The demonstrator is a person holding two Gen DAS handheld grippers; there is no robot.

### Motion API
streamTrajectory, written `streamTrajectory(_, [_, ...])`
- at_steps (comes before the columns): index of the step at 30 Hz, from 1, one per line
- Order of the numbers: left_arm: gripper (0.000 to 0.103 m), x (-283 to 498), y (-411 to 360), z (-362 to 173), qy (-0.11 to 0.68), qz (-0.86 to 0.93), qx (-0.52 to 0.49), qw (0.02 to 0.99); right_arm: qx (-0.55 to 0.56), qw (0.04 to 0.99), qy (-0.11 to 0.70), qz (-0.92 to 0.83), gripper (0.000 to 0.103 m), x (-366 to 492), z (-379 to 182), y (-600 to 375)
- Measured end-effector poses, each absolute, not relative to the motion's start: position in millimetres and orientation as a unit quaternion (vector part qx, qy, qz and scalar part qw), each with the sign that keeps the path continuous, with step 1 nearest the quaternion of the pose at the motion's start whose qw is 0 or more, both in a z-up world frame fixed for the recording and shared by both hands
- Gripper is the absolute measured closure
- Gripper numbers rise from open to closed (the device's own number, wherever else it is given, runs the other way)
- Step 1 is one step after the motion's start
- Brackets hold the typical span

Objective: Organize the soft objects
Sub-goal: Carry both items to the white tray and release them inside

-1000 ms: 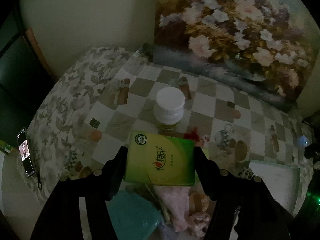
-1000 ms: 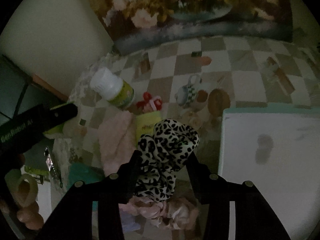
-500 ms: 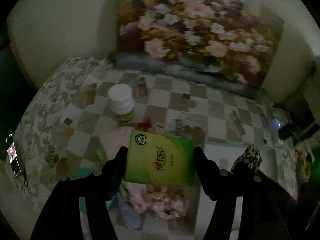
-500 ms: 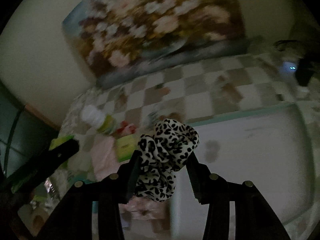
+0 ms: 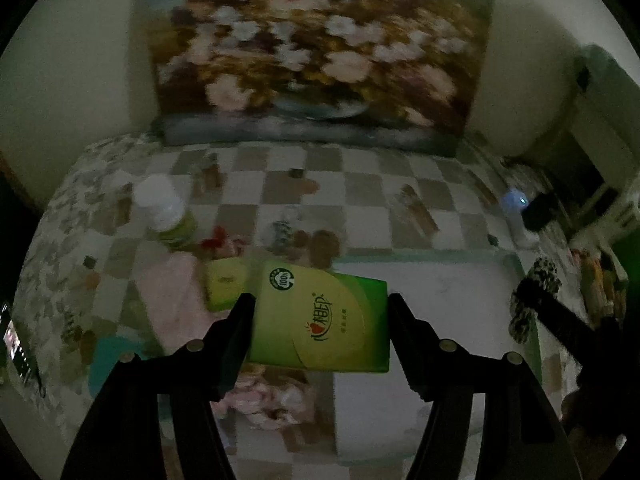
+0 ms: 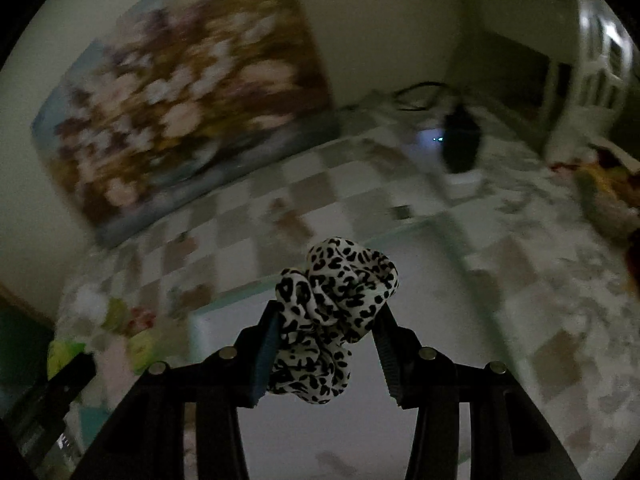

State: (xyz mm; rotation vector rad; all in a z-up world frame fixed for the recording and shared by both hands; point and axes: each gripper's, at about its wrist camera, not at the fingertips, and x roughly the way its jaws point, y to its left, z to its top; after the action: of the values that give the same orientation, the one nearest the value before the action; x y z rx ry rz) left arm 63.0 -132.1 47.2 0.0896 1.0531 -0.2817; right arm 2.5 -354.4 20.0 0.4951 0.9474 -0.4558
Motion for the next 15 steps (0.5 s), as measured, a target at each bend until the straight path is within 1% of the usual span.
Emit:
streamTrajectory(9, [0.036,44,-186,25,0.520,-0.190,0.083,0.829,0.274,0.807,0.455,-0.258,0.055,-20,-1,-403])
streamTrajectory(13, [0.036,37,-207,7,0.534,-0.203,0.106,0.814,0.287,0.796,0.463,-0.264,0.054,-25,-10,-411])
streamTrajectory(15, [0.036,35,-216,-6,0.548,-0.208,0.115,0.802,0.287,0.792,0.471,-0.262,0.053,-22,-15,-411])
